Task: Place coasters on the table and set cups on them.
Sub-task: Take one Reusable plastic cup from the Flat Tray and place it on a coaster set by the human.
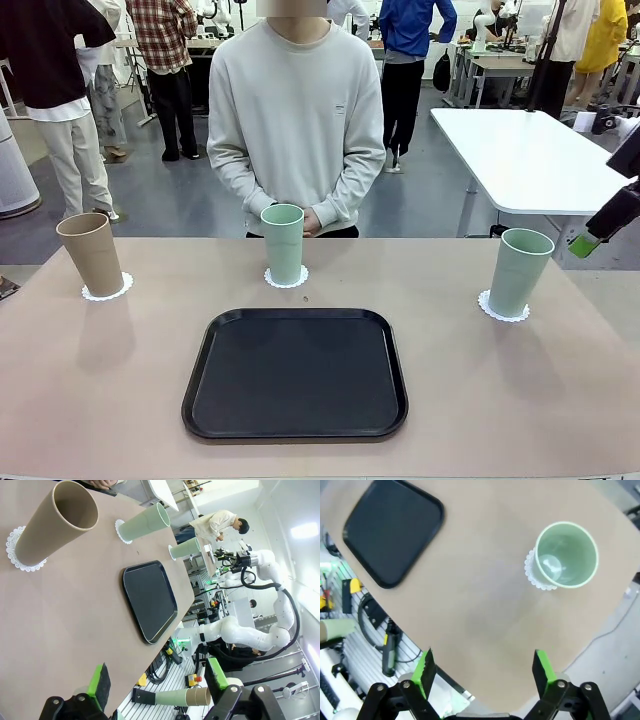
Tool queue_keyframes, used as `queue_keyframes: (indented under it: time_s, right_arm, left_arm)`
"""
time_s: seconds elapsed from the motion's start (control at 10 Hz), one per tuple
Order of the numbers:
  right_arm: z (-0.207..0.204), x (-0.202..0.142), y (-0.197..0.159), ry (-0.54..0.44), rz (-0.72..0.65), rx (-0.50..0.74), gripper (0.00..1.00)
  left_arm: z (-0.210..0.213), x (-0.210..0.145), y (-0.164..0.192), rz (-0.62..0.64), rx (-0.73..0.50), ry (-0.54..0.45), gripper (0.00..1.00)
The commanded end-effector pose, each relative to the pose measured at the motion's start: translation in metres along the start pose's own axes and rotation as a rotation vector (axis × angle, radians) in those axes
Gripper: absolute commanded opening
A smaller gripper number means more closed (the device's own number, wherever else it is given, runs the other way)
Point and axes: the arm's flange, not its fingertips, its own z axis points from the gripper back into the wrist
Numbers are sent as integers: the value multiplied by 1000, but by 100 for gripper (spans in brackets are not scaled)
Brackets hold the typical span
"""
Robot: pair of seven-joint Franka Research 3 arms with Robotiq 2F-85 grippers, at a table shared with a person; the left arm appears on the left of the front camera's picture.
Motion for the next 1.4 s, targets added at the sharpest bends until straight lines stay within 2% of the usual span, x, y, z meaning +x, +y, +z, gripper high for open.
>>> queue_keyframes:
  time_s: [0.0, 1.3]
  right_arm:
    - [5, -9, -8, -24, 8, 1, 100]
    - [5, -8, -8, -36, -5, 24, 100]
  left_arm:
    - [1, 0, -3, 5, -11, -11, 100]
    - [1, 0, -3, 5, -11, -11, 100]
